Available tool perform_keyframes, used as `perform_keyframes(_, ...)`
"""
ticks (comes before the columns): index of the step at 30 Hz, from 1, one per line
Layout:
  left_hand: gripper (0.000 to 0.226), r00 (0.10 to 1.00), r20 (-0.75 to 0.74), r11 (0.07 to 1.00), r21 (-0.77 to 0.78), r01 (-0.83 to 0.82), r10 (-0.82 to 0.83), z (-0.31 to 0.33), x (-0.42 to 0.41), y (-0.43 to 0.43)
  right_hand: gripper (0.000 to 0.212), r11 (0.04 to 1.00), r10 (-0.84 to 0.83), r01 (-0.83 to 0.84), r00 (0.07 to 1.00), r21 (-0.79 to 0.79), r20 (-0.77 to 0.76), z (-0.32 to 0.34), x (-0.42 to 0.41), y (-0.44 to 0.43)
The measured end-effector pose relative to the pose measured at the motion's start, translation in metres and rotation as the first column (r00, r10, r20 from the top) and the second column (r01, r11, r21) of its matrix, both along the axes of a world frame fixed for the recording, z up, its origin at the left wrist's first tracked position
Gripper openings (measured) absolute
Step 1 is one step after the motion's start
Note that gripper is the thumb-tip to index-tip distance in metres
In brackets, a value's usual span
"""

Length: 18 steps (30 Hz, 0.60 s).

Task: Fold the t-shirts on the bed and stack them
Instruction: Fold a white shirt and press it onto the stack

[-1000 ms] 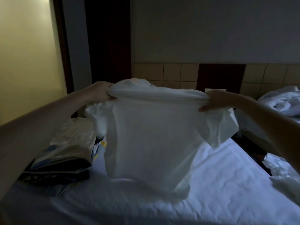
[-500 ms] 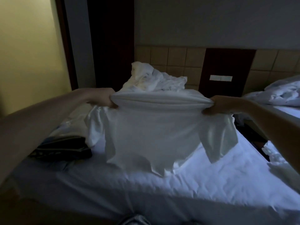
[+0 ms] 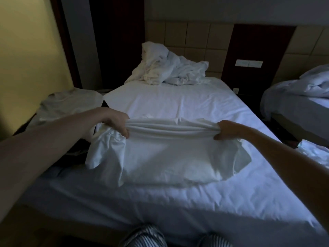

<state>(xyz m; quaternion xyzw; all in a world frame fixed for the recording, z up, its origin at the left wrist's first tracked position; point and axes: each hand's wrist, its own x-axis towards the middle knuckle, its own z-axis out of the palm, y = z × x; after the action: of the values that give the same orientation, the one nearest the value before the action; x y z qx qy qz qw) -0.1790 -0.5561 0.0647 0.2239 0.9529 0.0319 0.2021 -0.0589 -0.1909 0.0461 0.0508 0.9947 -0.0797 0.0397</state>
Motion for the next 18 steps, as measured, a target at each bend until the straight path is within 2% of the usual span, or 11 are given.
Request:
perform_keyframes(2,0.022,0.995,-0.098,1.000,0.022,-0.013,0.015,-0.006,-0.031,0.009,0.037,0.998,-0.028,0.033,0.997,0.061,-0.075,-0.007,-0.029,0.008)
perform_keyframes(5,0.027,0.907,-0.412,0.979,0.204,0.001,0.085,0.002,-0.088,0.025,0.035,0.983,-0.118,0.150,0.959,0.108,-0.259,0.006,-0.078,0.021)
perform_keyframes(7,0.022,0.786,-0.591,0.933,0.356,0.053,0.181,0.022,-0.125,0.037,0.032,0.969,-0.124,0.200,0.903,0.148,-0.411,0.029,-0.113,0.028)
perform_keyframes(9,0.018,0.643,-0.710,0.885,0.452,0.107,0.285,0.049,-0.154,0.052,0.021,0.956,-0.113,0.248,0.804,0.156,-0.584,0.061,-0.144,0.032)
perform_keyframes(12,0.012,0.414,-0.774,0.764,0.600,0.236,0.479,0.085,-0.185,0.070,0.018,0.961,-0.149,0.276,0.611,0.032,-0.777,0.106,-0.185,0.040)
perform_keyframes(13,0.012,0.364,-0.773,0.732,0.623,0.276,0.520,0.087,-0.192,0.075,0.018,0.965,-0.156,0.262,0.561,-0.005,-0.813,0.114,-0.194,0.041)
perform_keyframes(14,0.014,0.354,-0.771,0.726,0.627,0.282,0.529,0.085,-0.196,0.078,0.019,0.969,-0.153,0.245,0.536,-0.021,-0.830,0.115,-0.201,0.042)
perform_keyframes(15,0.021,0.381,-0.775,0.746,0.613,0.259,0.504,0.077,-0.202,0.081,0.022,0.972,-0.144,0.235,0.552,-0.013,-0.822,0.111,-0.205,0.043)
perform_keyframes(16,0.031,0.449,-0.769,0.789,0.581,0.198,0.454,0.065,-0.206,0.083,0.027,0.972,-0.132,0.236,0.602,0.018,-0.787,0.101,-0.207,0.043)
perform_keyframes(18,0.049,0.642,-0.692,0.889,0.457,0.038,0.329,0.026,-0.206,0.084,0.040,0.962,-0.129,0.249,0.780,0.114,-0.612,0.063,-0.206,0.045)
